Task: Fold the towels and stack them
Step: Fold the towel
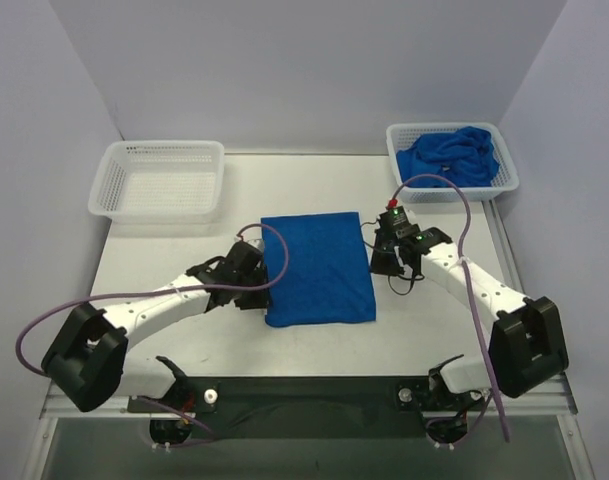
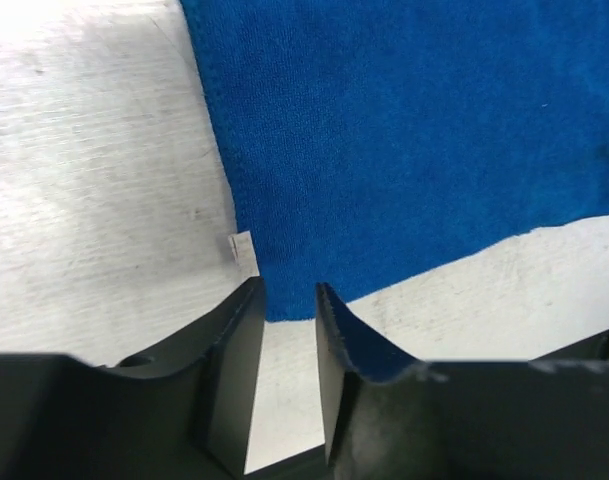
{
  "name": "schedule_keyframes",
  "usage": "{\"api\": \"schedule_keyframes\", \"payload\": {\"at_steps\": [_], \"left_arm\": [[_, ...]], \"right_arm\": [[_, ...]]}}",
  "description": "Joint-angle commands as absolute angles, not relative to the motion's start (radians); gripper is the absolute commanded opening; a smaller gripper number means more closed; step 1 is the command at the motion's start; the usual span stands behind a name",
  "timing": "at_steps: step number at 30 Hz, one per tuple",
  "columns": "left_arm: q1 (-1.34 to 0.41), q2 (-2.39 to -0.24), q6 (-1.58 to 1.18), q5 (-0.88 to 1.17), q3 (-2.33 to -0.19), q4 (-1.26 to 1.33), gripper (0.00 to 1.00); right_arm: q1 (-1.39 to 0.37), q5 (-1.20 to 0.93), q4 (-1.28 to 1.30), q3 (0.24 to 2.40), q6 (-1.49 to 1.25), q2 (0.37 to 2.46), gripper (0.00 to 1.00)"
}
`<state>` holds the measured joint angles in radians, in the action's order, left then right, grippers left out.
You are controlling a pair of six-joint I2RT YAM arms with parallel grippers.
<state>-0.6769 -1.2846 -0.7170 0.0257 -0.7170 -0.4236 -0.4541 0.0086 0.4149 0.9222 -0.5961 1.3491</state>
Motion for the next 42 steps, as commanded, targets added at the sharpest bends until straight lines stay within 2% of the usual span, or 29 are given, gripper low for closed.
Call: {"api": "schedule_keyframes", "payload": {"at_steps": [1,7,12,18,27,30,31,34,35,38,41,42], "left_arm": [[-0.706,-1.37,-0.68,0.043,-0.75,-0.385,0.36],[-0.733,-1.486,-0.661,0.08,-0.738,-0.354,0.34],[-0.744,-1.496,-0.68,0.081,-0.675,-0.354,0.33],[-0.742,-1.45,-0.687,0.068,-0.632,-0.383,0.33],[-0.741,-1.37,-0.64,0.028,-0.627,-0.492,0.36],[-0.739,-1.313,-0.629,0.009,-0.652,-0.526,0.46],[-0.739,-1.296,-0.626,0.008,-0.664,-0.534,0.6],[-0.703,-1.238,-0.617,0.008,-0.738,-0.545,0.75],[-0.683,-1.236,-0.614,0.008,-0.756,-0.543,0.82],[-0.572,-1.261,-0.566,0.038,-0.822,-0.505,0.85],[-0.47,-1.34,-0.505,0.057,-0.899,-0.448,0.85],[-0.45,-1.365,-0.48,0.064,-0.92,-0.418,0.85]], "right_arm": [[-0.42,-0.112,0.327,0.943,-0.557,1.439,0.13],[-0.368,-0.225,0.146,0.933,-0.595,1.581,0.08],[-0.327,-0.224,0.1,0.902,-0.595,1.65,0.07],[-0.229,-0.209,0.077,0.839,-0.574,1.674,0.07],[-0.209,-0.173,0.126,0.811,-0.56,1.603,0.07],[-0.224,-0.167,0.166,0.822,-0.532,1.536,0.13],[-0.227,-0.161,0.19,0.834,-0.52,1.52,0.15],[-0.229,-0.153,0.227,0.912,-0.445,1.499,0.26],[-0.227,-0.144,0.233,0.937,-0.395,1.506,0.35],[-0.212,-0.161,0.244,1.061,-0.338,1.561,0.45],[-0.192,-0.224,0.244,1.198,-0.275,1.652,0.47],[-0.184,-0.25,0.242,1.23,-0.256,1.676,0.5]]}}
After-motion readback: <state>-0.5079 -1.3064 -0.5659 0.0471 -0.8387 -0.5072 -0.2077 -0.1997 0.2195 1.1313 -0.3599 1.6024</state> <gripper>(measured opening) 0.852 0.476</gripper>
